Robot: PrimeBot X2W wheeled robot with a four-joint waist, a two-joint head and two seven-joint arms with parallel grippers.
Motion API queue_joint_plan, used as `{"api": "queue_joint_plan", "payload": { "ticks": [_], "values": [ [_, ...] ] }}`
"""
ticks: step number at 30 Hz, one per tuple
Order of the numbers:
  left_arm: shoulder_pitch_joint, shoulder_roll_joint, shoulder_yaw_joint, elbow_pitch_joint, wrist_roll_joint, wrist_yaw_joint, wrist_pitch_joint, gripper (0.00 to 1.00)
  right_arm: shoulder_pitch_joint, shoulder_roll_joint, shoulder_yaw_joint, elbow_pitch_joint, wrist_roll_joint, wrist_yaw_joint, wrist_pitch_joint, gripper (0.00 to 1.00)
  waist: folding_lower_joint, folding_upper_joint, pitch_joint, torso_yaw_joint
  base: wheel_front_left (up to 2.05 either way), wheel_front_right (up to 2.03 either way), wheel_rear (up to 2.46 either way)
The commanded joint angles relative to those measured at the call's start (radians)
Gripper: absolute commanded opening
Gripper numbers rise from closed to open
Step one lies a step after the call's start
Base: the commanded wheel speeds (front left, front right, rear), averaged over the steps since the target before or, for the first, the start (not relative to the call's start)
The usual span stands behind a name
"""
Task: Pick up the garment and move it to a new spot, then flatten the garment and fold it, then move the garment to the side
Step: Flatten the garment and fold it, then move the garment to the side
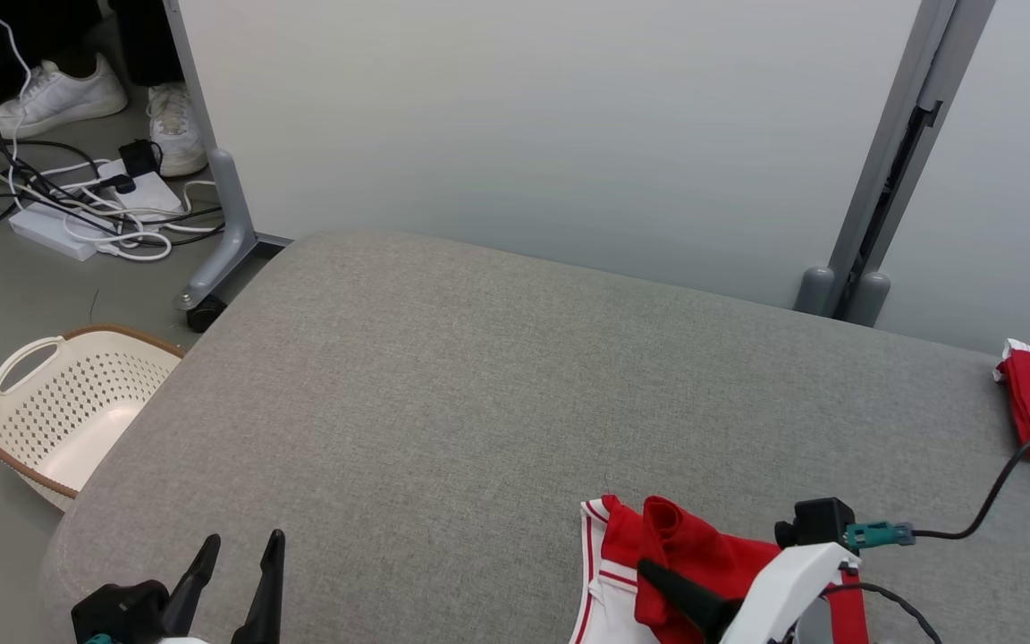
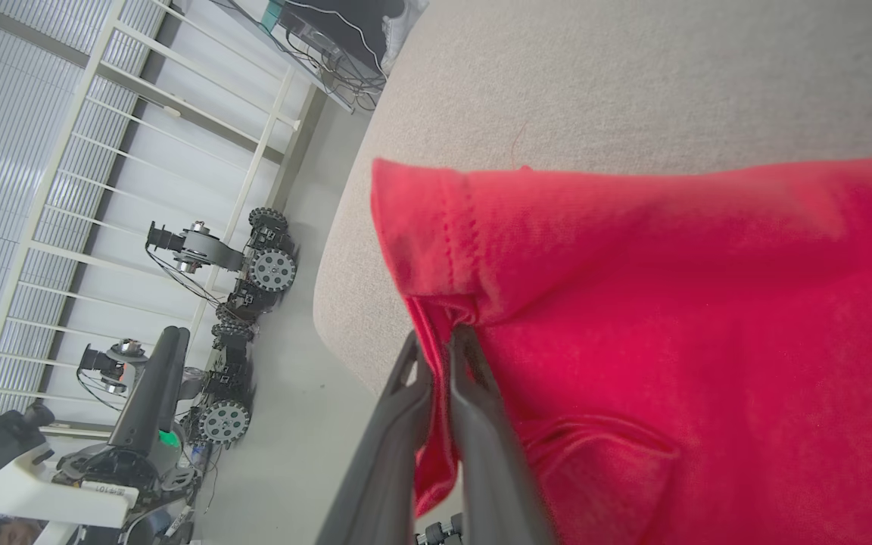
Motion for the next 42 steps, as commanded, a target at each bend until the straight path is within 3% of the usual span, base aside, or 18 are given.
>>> {"api": "queue_joint_plan", "payload": {
  "ticks": [1,3,4,12,17,22,26,33,42],
  "values": [
    [-0.016,0.003,0.002,-0.001,0.002,0.001,-0.001,1.00,-0.009,-0.006,0.000,0.003,0.004,0.003,-0.008,0.00,0.0000,-0.0001,0.000,0.002,0.00,0.00,0.00],
    [-0.016,0.006,0.003,-0.003,0.001,0.003,0.001,1.00,-0.030,-0.005,0.024,0.042,0.015,0.003,-0.029,0.58,0.0000,-0.0001,0.000,0.006,0.00,0.00,0.00],
    [-0.016,0.008,0.004,-0.004,0.000,0.004,0.002,1.00,-0.038,-0.005,0.034,0.057,0.020,0.003,-0.039,1.00,0.0000,-0.0001,0.000,0.006,0.00,0.00,0.00],
    [0.002,0.009,0.006,-0.012,-0.008,0.014,-0.002,1.00,-0.068,-0.031,0.065,-0.001,0.004,0.003,-0.082,1.00,0.0000,-0.0001,-0.003,-0.025,0.00,0.00,0.00],
    [0.011,0.005,0.006,-0.018,-0.008,0.017,-0.007,1.00,-0.035,-0.115,-0.010,-0.098,-0.052,0.003,-0.105,1.00,0.0000,-0.0001,-0.005,-0.056,0.00,0.00,0.00],
    [0.014,-0.004,0.002,-0.021,-0.003,0.012,-0.015,1.00,0.009,-0.182,-0.134,-0.119,-0.153,0.003,-0.092,1.00,0.0000,-0.0001,-0.003,-0.082,0.00,0.00,0.00],
    [0.010,-0.003,-0.001,-0.017,-0.003,0.008,-0.016,1.00,0.033,-0.174,-0.180,-0.121,-0.213,0.003,-0.059,1.00,0.0000,-0.0001,0.001,-0.090,0.00,0.00,0.00],
    [-0.012,-0.003,-0.008,-0.011,-0.001,0.001,-0.011,1.00,0.014,-0.168,-0.207,-0.020,-0.365,0.003,0.034,1.00,0.0000,-0.0001,0.010,-0.087,0.00,0.00,0.00],
    [-0.017,-0.001,-0.015,-0.003,-0.006,-0.002,-0.010,1.00,-0.032,-0.088,-0.315,0.203,-0.425,0.003,0.157,1.00,0.0000,-0.0001,0.014,-0.061,0.00,0.00,0.00]
  ]
}}
